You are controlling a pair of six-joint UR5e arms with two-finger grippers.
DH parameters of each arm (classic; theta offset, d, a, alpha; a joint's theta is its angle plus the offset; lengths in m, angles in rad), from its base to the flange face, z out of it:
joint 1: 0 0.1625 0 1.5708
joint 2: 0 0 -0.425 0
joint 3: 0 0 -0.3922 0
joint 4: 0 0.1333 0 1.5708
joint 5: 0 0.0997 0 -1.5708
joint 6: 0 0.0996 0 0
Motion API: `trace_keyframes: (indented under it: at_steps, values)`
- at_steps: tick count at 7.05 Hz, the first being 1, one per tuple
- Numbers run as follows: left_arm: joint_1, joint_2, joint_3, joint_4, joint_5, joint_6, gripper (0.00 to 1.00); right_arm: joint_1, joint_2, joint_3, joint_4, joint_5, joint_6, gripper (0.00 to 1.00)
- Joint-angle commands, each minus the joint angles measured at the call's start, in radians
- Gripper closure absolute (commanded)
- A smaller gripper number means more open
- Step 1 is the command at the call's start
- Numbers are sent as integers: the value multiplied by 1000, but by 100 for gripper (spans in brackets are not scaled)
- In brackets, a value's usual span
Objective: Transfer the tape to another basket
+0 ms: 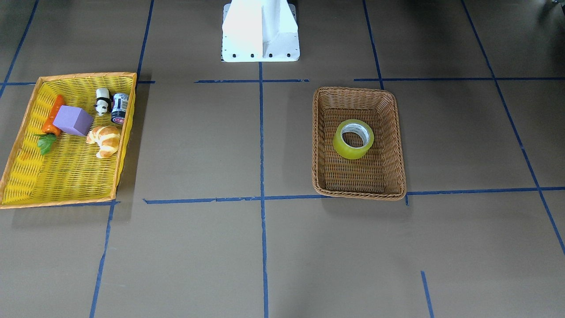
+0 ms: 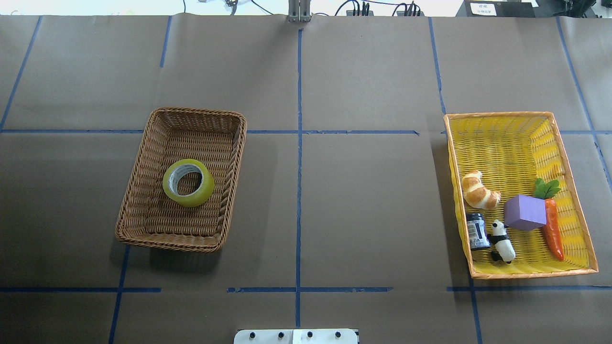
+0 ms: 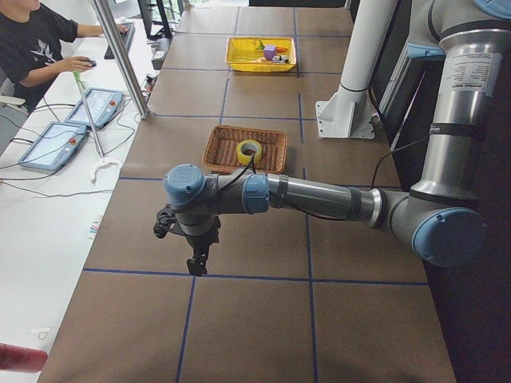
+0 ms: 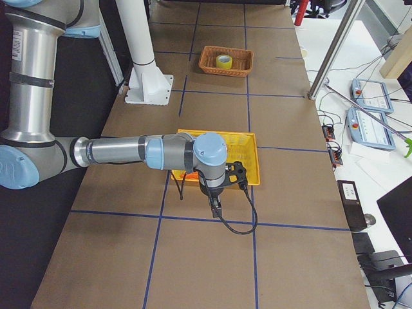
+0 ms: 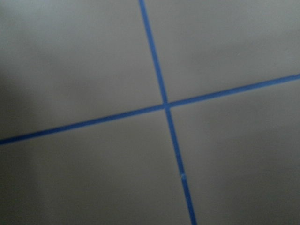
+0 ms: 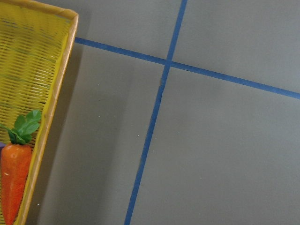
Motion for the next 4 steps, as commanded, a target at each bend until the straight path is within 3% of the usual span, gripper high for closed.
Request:
trace_keyframes:
  at_steps: [1,4]
  values:
    - [-5,58,-76,12,-31,4,0,21,4,-5,-42,-17,-8,0]
    - [0,66,-72,15,-13,0,0,21,-51,27,-48,-25,-10,0]
